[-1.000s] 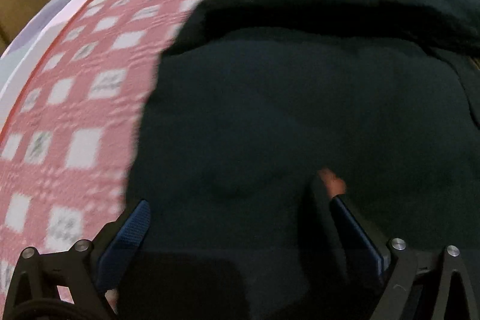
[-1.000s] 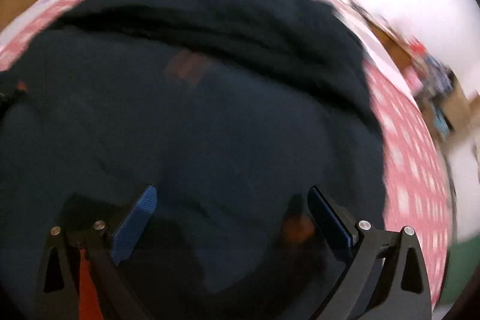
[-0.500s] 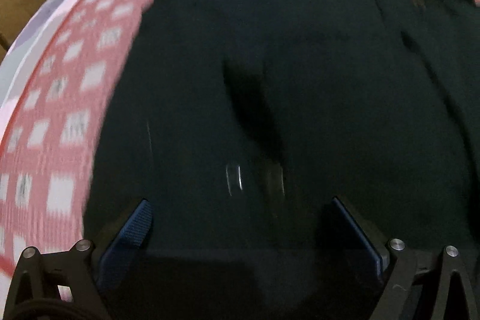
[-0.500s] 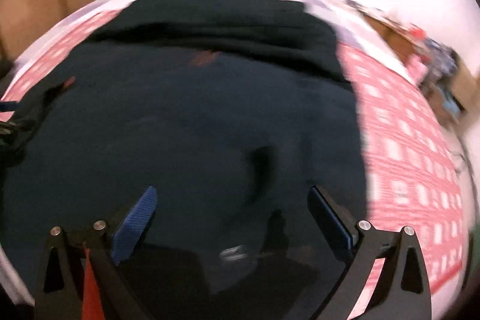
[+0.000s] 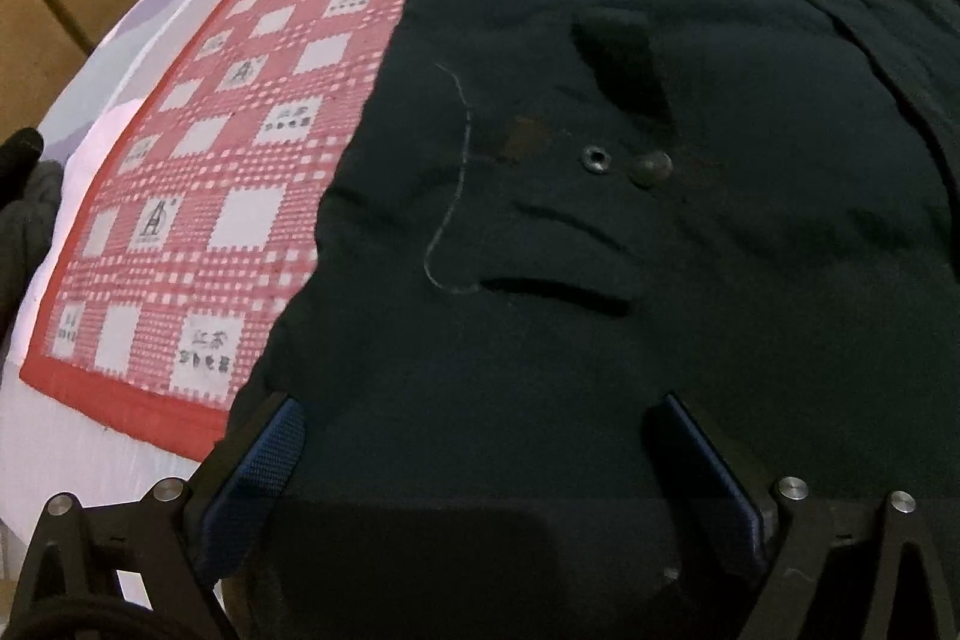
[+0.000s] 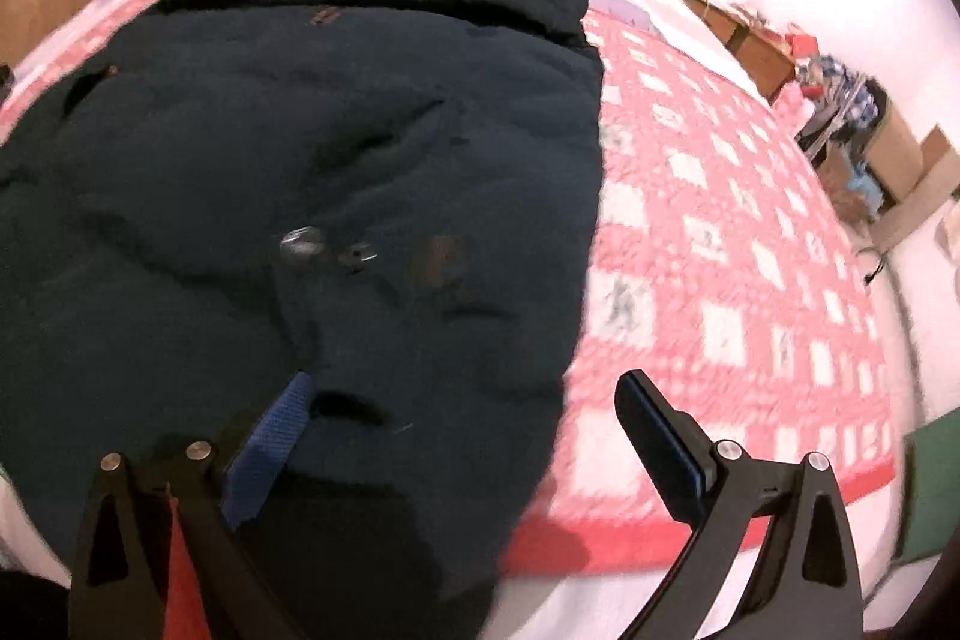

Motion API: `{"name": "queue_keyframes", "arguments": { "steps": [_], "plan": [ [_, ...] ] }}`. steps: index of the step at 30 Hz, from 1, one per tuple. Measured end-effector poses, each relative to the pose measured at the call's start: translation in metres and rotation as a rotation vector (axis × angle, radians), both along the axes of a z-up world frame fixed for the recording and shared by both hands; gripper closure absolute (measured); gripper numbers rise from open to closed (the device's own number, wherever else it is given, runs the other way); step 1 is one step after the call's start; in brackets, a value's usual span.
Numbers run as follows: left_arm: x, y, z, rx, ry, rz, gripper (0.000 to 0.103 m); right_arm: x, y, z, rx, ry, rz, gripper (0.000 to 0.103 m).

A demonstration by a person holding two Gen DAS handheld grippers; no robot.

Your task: Fold large clothes

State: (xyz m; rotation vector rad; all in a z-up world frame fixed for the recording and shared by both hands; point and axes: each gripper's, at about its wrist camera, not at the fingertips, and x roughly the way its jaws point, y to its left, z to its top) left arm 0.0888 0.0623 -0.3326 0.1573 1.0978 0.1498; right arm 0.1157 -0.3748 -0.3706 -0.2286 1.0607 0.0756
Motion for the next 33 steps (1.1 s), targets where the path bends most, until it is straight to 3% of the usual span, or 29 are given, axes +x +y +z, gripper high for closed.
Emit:
{"name": "queue_keyframes", "arguments": {
  "steps": [3, 6, 11, 16, 22, 28, 33],
  "plan": [
    [-0.011, 0.004, 0.004, -0.019, -0.021, -0.034, 0.005, -0.022, 0.004, -0.004, -0.015, 0.011, -0.022, 0.002],
    [-0.031, 0.006, 0.011, -0.015, -0.025, -0.089, 0.005, -0.046, -0.011, -0.004, -0.005, 0.02, -0.134, 0.002],
    [-0.068, 0.037, 0.016, -0.041, 0.006, -0.038, 0.005, -0.1, -0.035, 0.006, -0.028, 0.047, -0.319, 0.002],
    [-0.103, 0.052, 0.013, -0.011, 0.051, -0.022, 0.005, -0.152, -0.023, 0.015, -0.079, 0.075, -0.321, 0.002],
    [-0.127, 0.051, 0.01, -0.038, 0.058, 0.007, 0.005, -0.216, -0.019, 0.006, -0.101, 0.174, -0.372, 0.002],
    [-0.125, 0.041, 0.006, -0.04, 0.031, 0.02, 0.005, -0.216, -0.015, 0.015, -0.077, 0.11, -0.391, 0.002],
    [-0.118, 0.047, 0.005, 0.017, -0.002, 0.044, 0.005, -0.199, -0.008, 0.018, -0.04, 0.078, -0.395, 0.002]
  ]
}}
